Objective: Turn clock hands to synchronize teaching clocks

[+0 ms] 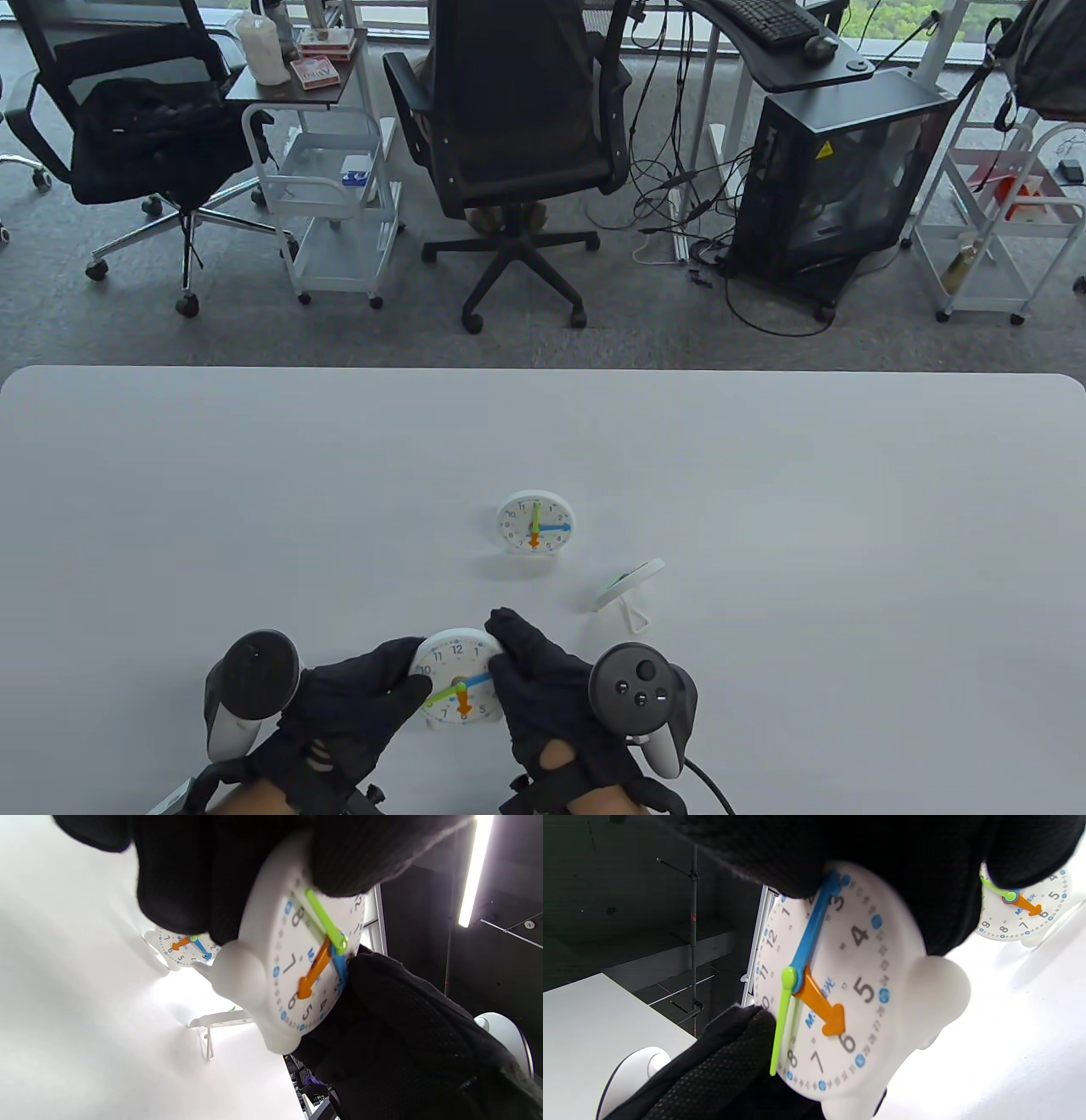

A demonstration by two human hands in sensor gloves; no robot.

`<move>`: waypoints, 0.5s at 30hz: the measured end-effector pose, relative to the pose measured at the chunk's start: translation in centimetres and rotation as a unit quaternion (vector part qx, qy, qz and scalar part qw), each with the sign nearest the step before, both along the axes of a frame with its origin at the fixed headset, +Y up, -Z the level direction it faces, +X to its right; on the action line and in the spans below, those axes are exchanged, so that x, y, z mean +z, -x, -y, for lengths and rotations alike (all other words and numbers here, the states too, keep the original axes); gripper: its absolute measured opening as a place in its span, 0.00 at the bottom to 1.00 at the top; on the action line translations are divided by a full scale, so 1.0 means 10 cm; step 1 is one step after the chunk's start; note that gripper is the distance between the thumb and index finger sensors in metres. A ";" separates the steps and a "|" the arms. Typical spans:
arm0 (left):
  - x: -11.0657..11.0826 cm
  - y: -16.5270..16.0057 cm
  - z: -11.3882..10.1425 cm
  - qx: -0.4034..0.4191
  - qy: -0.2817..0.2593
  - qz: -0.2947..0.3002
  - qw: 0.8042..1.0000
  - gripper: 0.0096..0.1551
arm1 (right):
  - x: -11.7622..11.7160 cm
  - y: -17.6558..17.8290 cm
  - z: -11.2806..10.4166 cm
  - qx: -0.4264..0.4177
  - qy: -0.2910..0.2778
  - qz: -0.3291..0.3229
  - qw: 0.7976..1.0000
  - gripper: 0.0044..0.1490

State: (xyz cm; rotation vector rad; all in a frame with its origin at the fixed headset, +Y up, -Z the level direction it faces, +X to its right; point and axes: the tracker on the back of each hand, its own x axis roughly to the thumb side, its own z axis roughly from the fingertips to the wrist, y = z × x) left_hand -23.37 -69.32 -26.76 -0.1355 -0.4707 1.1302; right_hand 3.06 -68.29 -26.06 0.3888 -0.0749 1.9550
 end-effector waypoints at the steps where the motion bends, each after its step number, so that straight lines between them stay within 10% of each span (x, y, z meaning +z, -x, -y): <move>1: 0.00 0.00 0.00 0.001 0.001 0.000 1.000 0.30 | 0.00 0.00 0.00 -0.001 0.001 0.000 1.000 0.35; 15: -0.01 0.01 0.00 0.007 0.008 -0.003 1.000 0.30 | -0.01 0.00 0.00 -0.007 0.006 -0.005 1.000 0.34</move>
